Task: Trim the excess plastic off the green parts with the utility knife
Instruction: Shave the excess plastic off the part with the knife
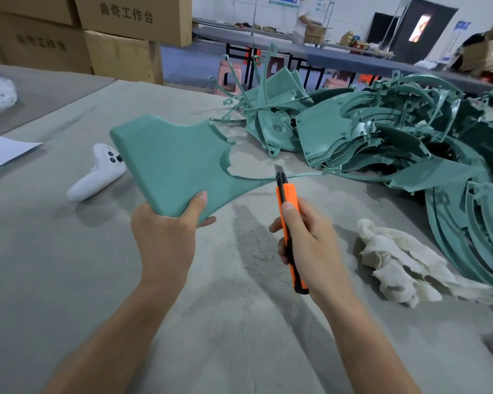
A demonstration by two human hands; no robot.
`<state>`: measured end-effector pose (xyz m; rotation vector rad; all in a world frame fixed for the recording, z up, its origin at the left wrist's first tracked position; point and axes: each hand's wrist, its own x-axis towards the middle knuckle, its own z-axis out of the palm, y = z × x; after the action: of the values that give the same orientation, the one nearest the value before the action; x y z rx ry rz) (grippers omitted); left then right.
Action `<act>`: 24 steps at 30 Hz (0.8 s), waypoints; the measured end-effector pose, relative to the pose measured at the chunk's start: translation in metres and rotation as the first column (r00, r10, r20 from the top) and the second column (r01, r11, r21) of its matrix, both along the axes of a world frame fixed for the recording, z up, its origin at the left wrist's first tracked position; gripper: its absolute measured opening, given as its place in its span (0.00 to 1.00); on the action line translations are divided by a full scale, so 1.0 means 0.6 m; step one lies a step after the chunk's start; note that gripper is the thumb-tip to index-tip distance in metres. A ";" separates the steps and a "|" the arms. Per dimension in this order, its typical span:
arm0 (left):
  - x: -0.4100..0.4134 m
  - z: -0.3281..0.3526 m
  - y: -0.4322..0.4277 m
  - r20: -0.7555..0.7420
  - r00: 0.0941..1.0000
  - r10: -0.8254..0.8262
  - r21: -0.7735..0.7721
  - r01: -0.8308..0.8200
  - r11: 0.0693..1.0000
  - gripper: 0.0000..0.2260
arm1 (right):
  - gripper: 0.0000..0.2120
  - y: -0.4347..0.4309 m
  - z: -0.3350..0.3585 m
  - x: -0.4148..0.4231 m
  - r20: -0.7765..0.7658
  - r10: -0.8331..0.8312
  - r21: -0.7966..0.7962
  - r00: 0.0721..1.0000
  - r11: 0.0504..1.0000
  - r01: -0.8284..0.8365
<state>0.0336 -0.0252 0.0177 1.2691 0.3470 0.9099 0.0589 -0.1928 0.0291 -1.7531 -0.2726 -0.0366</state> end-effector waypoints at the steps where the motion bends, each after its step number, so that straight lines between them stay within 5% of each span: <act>1: 0.001 0.000 0.003 0.003 1.000 -0.016 -0.032 0.016 0.999 0.10 | 0.09 0.000 -0.001 0.000 0.025 0.002 -0.008 1.000 1.000 -0.002; 5: 0.005 -0.005 0.018 -0.094 0.977 -0.193 -0.138 0.180 0.974 0.08 | 0.02 -0.012 -0.002 0.007 0.254 -0.108 -0.141 0.961 0.979 0.147; 8: 0.002 -0.004 0.026 -0.183 0.919 -0.350 -0.138 0.328 0.934 0.12 | 0.08 -0.025 -0.002 0.016 0.407 -0.174 -0.325 0.897 0.890 0.320; 14: -0.001 0.000 0.027 -0.157 0.856 -0.492 -0.115 0.479 0.870 0.12 | 0.10 -0.026 -0.016 0.028 0.320 -0.101 -0.611 0.942 0.738 0.286; 19: -0.002 -0.005 0.002 0.025 0.718 -0.696 -0.057 0.696 0.716 0.25 | 0.09 -0.029 -0.006 0.025 0.299 -0.201 -0.374 0.933 0.874 0.309; 22: -0.003 -0.017 -0.036 -0.123 0.735 -0.667 0.085 0.677 0.731 0.16 | 0.07 -0.010 -0.001 0.006 0.167 -0.148 -0.213 0.975 0.960 0.182; 24: -0.006 -0.020 -0.053 -0.086 0.790 -0.608 0.056 0.613 0.788 0.11 | 0.08 0.007 -0.004 -0.006 0.111 -0.068 -0.167 0.992 0.982 0.086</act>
<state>0.0299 -0.0572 0.0055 1.3683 -0.0680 0.3243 0.0552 -0.1885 0.0267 -1.9358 -0.2907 -0.1659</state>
